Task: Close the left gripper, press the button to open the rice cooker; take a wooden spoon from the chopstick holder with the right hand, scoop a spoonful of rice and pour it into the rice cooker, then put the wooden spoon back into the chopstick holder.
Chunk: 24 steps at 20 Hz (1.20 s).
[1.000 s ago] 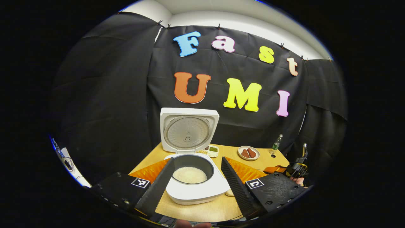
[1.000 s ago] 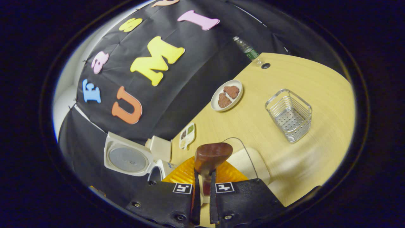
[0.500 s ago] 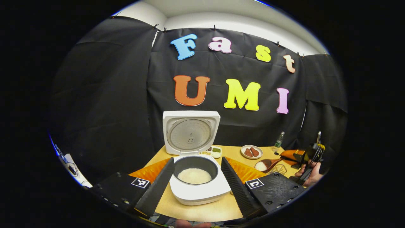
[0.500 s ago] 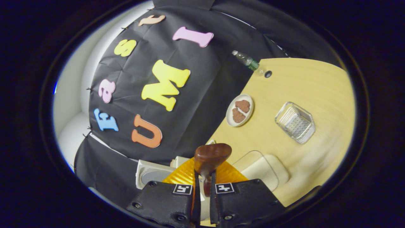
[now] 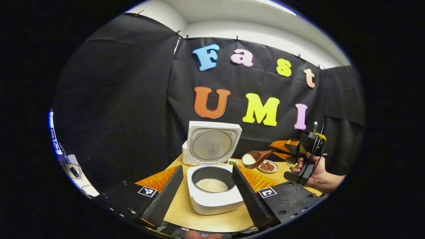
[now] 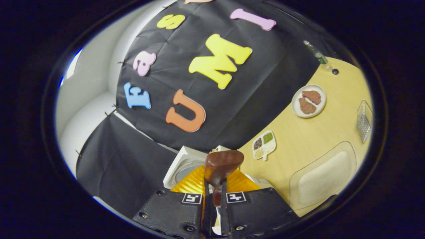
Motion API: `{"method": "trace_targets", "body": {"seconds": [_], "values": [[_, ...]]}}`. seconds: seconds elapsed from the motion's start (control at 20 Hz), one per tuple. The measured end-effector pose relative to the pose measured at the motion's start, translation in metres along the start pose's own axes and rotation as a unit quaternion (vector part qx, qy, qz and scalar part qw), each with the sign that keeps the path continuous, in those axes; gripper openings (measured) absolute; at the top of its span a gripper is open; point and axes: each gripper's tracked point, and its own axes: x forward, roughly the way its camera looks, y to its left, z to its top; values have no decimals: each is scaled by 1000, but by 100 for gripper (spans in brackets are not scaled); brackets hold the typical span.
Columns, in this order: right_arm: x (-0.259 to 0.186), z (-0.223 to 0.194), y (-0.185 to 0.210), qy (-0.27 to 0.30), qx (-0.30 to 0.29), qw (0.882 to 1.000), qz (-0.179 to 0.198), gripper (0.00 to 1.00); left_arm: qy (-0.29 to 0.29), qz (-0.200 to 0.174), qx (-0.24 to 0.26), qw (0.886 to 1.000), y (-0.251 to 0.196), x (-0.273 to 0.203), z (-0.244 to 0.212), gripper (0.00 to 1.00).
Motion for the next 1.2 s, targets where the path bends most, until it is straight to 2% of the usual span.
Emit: {"method": "trace_targets", "body": {"seconds": [0.1, 0.3, 0.45, 0.55, 0.8, 0.85, 1.0, 1.1, 1.2], "values": [[21, -24, 9, 27, -49, 998, -7, 16, -8, 10, 1, 1000, 11, -4, 0, 94], [49, -60, 13, 63, -136, 988, -33, 13, -20, 31, -3, 999, 35, -14, -1, 94], [60, -82, 9, 88, -193, 976, -47, 11, -22, 48, -14, 999, 48, -23, -5, 94], [65, -94, 11, 100, -236, 965, -52, 13, -22, 54, -21, 998, 52, -26, -8, 94], [66, -103, 16, 108, -347, 930, -57, 13, -17, 59, -19, 998, 53, -28, -16, 94], [66, -103, 18, 106, -365, 923, -55, 11, -18, 58, -20, 998, 52, -28, -17, 94], [63, -105, 25, 103, -416, 902, -46, 13, -18, 57, -22, 998, 52, -28, -18, 94], [59, -105, 34, 93, -461, 882, -37, 13, -19, 58, -22, 998, 52, -29, -19, 94], [56, -108, 45, 81, -511, 855, -25, 13, -17, 56, -24, 998, 50, -26, -21, 94]]}}
